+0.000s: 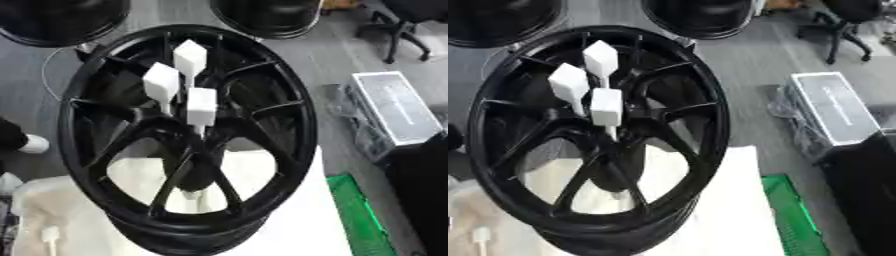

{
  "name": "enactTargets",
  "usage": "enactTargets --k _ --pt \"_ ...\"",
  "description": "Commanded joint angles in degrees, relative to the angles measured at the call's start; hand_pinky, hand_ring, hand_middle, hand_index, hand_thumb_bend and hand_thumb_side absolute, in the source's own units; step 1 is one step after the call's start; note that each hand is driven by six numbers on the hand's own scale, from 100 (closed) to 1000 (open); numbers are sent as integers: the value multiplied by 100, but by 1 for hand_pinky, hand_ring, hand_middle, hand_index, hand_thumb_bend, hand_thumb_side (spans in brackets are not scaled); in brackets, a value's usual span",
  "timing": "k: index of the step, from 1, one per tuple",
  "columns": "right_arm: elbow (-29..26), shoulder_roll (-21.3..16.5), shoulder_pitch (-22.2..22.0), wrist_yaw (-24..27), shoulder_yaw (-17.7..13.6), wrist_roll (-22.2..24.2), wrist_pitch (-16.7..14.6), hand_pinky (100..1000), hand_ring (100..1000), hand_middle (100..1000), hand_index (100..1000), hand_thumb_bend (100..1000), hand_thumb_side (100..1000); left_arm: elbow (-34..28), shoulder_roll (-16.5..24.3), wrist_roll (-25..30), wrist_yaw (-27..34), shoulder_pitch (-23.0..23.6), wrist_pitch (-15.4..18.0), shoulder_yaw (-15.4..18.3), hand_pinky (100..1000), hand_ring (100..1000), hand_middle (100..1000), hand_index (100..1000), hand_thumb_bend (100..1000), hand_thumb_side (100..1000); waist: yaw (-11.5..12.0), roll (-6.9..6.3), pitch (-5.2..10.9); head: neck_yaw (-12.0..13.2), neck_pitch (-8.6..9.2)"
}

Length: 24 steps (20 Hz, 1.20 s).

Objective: Pull the pin out of the wheel hub.

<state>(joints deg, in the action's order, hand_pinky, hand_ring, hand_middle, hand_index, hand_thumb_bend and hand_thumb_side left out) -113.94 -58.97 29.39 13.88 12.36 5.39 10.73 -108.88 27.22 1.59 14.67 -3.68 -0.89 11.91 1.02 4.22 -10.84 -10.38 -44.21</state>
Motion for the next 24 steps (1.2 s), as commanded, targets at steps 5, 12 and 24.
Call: enactTargets --k 5,12,24 --pt "-65 56 153 -1251 573 624 271 809 893 743 900 100 451 -42 100 -87 158 -69 -40 64 582 732 690 729 100 778 60 -34 134 -41 10" --pt "-65 352 89 -1302 1027 1055 581 795 902 725 899 100 573 46 46 -21 264 -175 -143 -9 582 731 687 724 100 796 180 -6 83 -55 10" --pt "-65 787 276 -1672 1190 1555 1099 808 936 732 924 100 447 7 26 92 353 -305 -172 -74 583 729 686 722 100 789 515 -4 26 -292 10"
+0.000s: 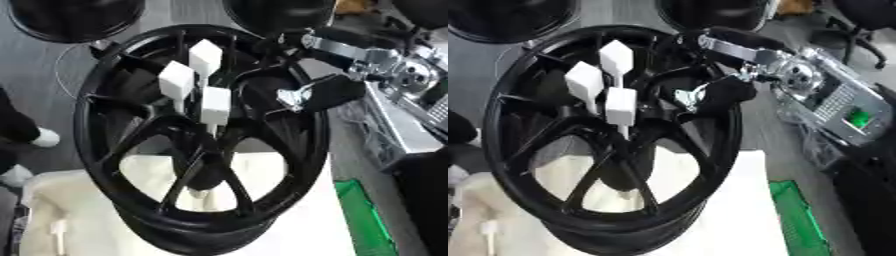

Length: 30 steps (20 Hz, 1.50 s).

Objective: Pull the pin out of the wheel hub.

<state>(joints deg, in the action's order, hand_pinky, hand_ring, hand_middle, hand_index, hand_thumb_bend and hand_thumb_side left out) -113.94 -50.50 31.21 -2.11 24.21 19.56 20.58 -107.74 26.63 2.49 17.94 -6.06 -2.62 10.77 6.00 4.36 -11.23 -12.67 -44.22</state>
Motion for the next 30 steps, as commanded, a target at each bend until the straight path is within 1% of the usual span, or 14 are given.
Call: enactTargets --k 1,2,4,6,9,10,11,12,13,17,21,26,30 --pt "-65 -37 113 -100 33 230 150 810 933 726 924 100 494 -112 78 1 35 -83 -3 37 584 729 685 722 100 788 53 -7 73 -100 10" --pt "-65 -15 137 -138 49 311 159 811 933 721 922 100 493 -118 72 2 46 -95 -10 34 584 729 685 721 100 788 86 3 81 -136 10" --pt "-65 13 176 -198 47 410 122 811 930 704 918 100 520 -127 68 -5 56 -90 -19 43 584 728 685 721 100 789 122 18 94 -179 10" --pt "-65 18 190 -223 47 451 71 816 934 710 925 100 565 -126 64 -28 58 -76 -27 64 584 727 684 720 100 790 133 34 107 -204 10" --pt "-65 28 181 -138 98 541 71 825 944 718 937 100 656 -122 63 -42 61 -69 -44 72 584 727 684 719 100 792 129 57 119 -228 10" --pt "-65 37 182 -63 113 585 82 830 949 722 939 100 644 -120 63 -42 58 -67 -49 72 584 727 684 719 100 792 121 62 121 -225 10" --pt "-65 41 191 9 108 607 90 837 959 726 939 100 533 -118 63 -44 56 -66 -51 75 584 727 684 719 100 792 112 66 123 -221 10" --pt "-65 40 203 61 94 607 95 841 966 730 940 100 379 -116 65 -47 53 -64 -53 78 584 727 684 719 100 792 102 68 125 -219 10" --pt "-65 38 210 100 88 607 104 843 964 735 945 100 259 -115 66 -50 51 -62 -53 81 584 727 683 719 100 791 95 70 128 -222 10" --pt "-65 24 203 241 78 601 152 843 963 736 945 100 276 -124 65 -74 21 -42 -49 102 584 726 683 718 100 787 70 73 149 -264 10" --pt "-65 16 231 433 -16 520 177 838 962 732 937 100 268 -117 62 -94 -3 -5 -51 110 584 726 683 718 100 791 52 69 159 -283 10" --pt "-65 19 292 676 -71 481 51 836 962 732 935 100 264 -101 56 -83 -25 13 -54 109 585 726 682 718 100 794 41 71 161 -284 10" --pt "-65 62 352 704 -37 552 -77 836 961 731 926 100 264 -93 59 -80 -36 21 -49 117 585 726 682 718 100 793 30 76 164 -295 10"
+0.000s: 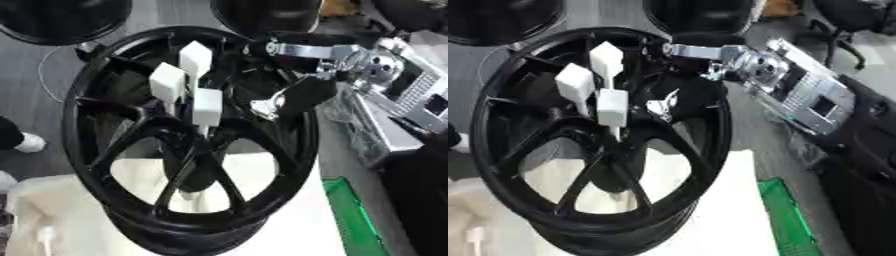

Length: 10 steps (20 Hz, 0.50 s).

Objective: Pull the pin out of the wheel hub.

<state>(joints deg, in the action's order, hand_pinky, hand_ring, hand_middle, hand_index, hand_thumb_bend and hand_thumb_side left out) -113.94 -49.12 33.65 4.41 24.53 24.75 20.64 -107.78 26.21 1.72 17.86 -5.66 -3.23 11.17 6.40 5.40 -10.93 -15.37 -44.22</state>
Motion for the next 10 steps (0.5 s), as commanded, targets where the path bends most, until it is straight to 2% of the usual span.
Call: enactTargets --k 1,7,10 --pt "-65 -64 125 49 -49 55 -107 836 961 731 926 100 263 -87 103 -10 -33 -12 13 84 585 727 683 718 100 792 -18 -26 137 -28 10" --pt "-65 34 261 25 52 141 -447 832 955 728 928 100 258 -97 119 -93 -108 34 44 150 586 727 683 718 100 785 -58 -17 143 -28 10" --pt "-65 53 278 -54 81 130 -448 835 957 734 931 100 263 -116 126 -133 -105 48 67 187 587 727 684 718 100 781 -32 -28 147 -44 10"
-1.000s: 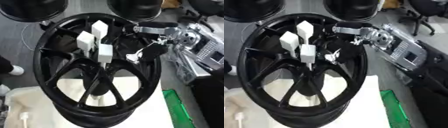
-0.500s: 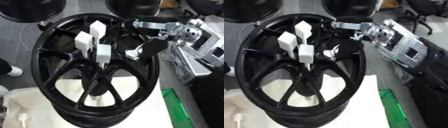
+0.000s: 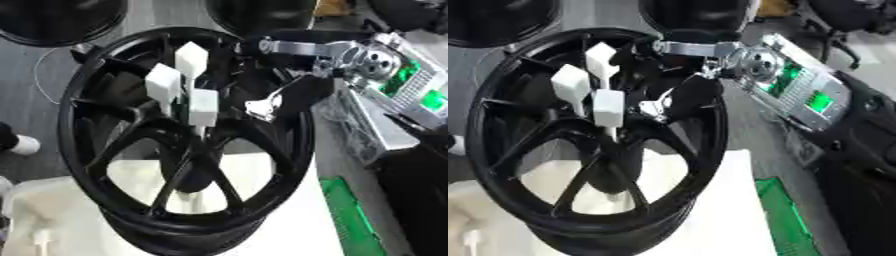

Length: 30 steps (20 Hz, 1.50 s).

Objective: Pull the pin out of the wheel hub.

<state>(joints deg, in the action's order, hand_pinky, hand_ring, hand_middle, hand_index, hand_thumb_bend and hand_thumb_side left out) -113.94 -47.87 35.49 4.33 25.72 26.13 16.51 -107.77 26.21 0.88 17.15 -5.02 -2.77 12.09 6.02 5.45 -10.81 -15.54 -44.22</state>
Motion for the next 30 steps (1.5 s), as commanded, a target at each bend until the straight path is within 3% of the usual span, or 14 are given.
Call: enactTargets --k 1,14,17,30 --pt "-65 -71 99 -76 -24 -15 -23 838 960 737 934 100 265 -119 128 -69 -32 0 29 115 586 727 684 718 100 780 12 -40 136 -25 10" --pt "-65 -29 60 -474 38 -134 -89 861 993 785 941 100 279 -133 112 -109 -38 44 39 151 586 727 683 718 100 787 90 -14 127 -57 10" --pt "-65 -6 49 -508 60 -177 18 860 1000 818 942 100 281 -134 107 -95 -45 35 33 140 587 728 680 717 100 788 104 -1 105 -66 10" --pt "-65 78 29 -597 191 -175 186 855 998 815 944 100 283 -140 89 -79 -76 14 20 140 586 727 677 716 100 792 126 37 48 -112 10"
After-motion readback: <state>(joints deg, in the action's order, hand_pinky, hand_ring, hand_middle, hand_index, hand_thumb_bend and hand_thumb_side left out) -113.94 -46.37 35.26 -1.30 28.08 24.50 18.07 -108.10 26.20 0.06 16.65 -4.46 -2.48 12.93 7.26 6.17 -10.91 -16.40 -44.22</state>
